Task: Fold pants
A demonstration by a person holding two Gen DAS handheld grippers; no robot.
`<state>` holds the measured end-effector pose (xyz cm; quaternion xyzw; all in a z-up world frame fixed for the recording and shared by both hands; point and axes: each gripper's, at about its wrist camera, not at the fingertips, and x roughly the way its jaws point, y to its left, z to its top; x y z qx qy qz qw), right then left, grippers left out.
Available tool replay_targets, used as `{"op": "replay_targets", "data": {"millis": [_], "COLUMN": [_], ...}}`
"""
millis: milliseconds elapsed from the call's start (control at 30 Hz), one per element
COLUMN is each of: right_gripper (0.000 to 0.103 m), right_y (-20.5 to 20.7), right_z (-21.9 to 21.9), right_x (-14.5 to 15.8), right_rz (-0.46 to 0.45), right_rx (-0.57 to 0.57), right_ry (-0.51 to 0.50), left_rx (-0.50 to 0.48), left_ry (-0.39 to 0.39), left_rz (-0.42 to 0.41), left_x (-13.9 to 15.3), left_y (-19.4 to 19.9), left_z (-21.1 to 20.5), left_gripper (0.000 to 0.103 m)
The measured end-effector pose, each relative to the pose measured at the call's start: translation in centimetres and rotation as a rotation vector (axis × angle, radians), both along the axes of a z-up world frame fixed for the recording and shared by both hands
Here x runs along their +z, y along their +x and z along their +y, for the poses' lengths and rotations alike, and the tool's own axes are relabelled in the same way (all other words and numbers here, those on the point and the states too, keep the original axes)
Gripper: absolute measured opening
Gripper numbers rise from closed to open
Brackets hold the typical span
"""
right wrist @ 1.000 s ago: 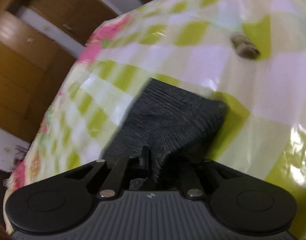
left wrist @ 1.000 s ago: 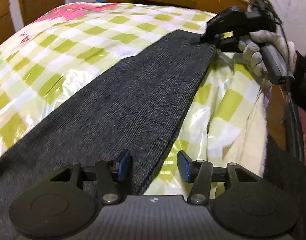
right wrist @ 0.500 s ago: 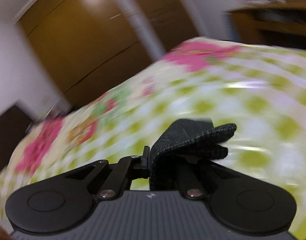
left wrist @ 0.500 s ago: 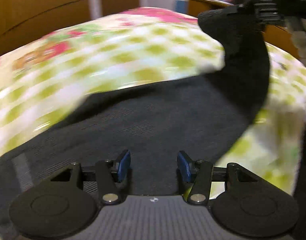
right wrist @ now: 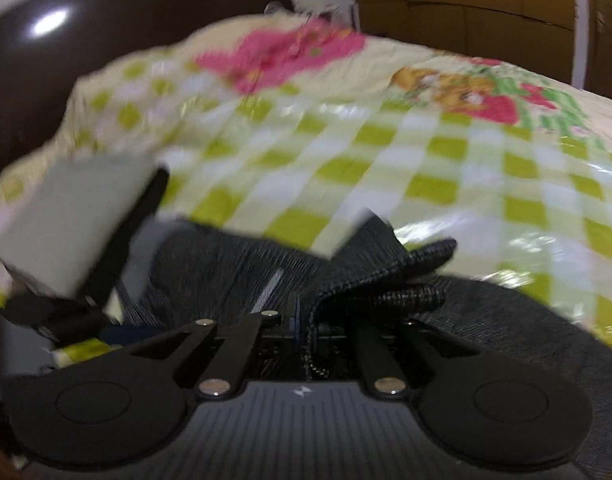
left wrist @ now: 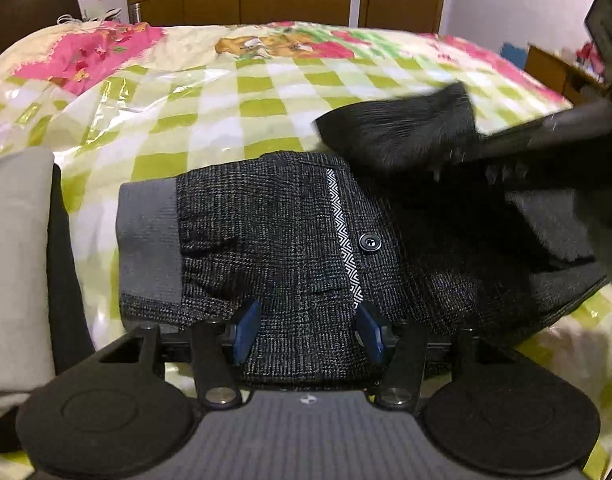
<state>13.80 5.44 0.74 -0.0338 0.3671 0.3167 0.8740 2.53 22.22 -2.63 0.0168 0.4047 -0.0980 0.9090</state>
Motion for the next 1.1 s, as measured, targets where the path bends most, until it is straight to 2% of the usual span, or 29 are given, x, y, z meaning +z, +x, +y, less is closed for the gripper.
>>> {"op": "replay_targets", "data": {"millis": [133, 433, 467, 500, 567, 667, 867, 967, 1033, 1100], "right_gripper": [0.009, 0.013, 0.009, 0.005, 0.005, 0.005, 0.005, 0.005, 0.005, 0.007], "right_y": [-0.2, 0.4, 0.4, 0.7, 1.2, 0.9, -1.1, -1.4, -1.0, -0.9], "right_z": [0.7, 1.8, 2.1, 2.3, 2.8, 3.9, 6.6, 9.6, 11.1, 12.3], "right_x": [-0.7, 0.9, 1.1, 1.3, 1.7, 2.7, 5.8, 4.4, 2.4, 0.9], "right_rz": [-0.025, -0.075, -0.091, -0.085, -0.036, -0.033, -0.097, -0.091, -0.051, -0.056], "right_rx": [0.007, -0.034, -0.036, -0.042, -0.039, -0.018, 0.066, 0.132, 0.155, 0.157], "right_ry": [-0.079, -0.076, -0.079, -0.072, -0.042, -0.019, 0.086, 0.044, 0.039, 0.007], "left_rx": [-0.005, -0.021, -0.021, -0.02, -0.019, -0.016, -0.013, -0.004, -0.002, 0.005], "left_ry": [-0.041, -0.072, -0.074, -0.076, -0.08, -0.086, -0.093, -0.107, -0.108, -0.112], "left_rz": [-0.019, -0.056, -0.058, -0.06, -0.063, -0.067, -0.069, -0.068, -0.071, -0.069], "left_x": [-0.3, -0.8, -0.8, -0.8, -0.8, -0.9, -1.1, -0.9, -0.8, -0.7], "left_y": [0.1, -0.2, -0.3, -0.3, -0.5, -0.6, -0.9, -1.5, -2.3, -3.0], "left_z": [0.5, 1.5, 1.6, 1.7, 1.7, 1.8, 2.0, 2.4, 2.6, 2.8], "left_gripper": [0.065, 0.065, 0.065, 0.065, 0.065, 0.065, 0.066, 0.066, 0.066, 0.066]}}
